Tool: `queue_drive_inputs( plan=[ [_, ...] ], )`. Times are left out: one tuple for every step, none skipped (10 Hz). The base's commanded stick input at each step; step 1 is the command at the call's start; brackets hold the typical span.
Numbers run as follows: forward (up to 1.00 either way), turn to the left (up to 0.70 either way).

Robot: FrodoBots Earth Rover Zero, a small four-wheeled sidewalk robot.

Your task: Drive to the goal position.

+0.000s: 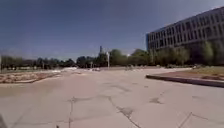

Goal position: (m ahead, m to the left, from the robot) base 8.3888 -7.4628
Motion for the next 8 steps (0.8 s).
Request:
queue_drive_inputs(
  plan=[
    [0.7, 0.01],
    [0.7, 0.01],
    [0.7, 0.01],
    [0.7, 0.01],
    [0.7, -0.01],
    [0.7, -0.16],
    [0.7, -0.31],
    [0.7, -0.19]
  ],
)
